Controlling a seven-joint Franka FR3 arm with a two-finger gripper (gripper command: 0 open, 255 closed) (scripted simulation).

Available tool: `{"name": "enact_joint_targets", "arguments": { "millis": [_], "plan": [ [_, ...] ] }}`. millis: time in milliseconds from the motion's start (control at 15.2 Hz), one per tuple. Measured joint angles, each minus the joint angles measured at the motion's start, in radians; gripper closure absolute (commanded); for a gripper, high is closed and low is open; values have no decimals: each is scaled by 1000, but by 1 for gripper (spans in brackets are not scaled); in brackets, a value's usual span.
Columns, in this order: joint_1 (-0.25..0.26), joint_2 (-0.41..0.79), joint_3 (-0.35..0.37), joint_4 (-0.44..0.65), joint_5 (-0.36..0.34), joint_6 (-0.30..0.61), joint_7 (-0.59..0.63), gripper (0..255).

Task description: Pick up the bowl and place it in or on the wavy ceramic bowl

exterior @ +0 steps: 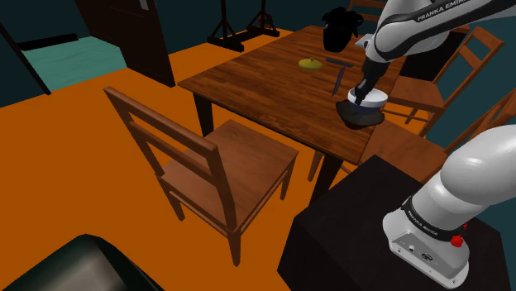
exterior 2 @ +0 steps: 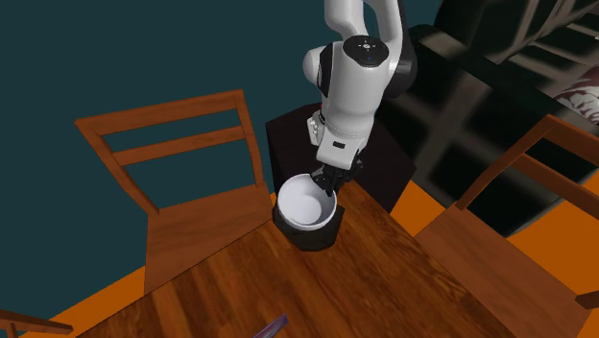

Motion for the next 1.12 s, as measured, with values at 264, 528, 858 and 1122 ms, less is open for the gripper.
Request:
{"name": "enact_joint_targets", "arguments": {
  "millis": [264, 528, 858, 1122],
  "plan": [
    [0, 0, 0, 0, 0, 0, 0, 0],
    [1, -11, 4, 10, 1, -20, 2, 0],
    [1, -77, 22, 65, 6, -141, 2, 0],
    [1, -77, 23, 71, 7, -148, 2, 0]
  ]
}}
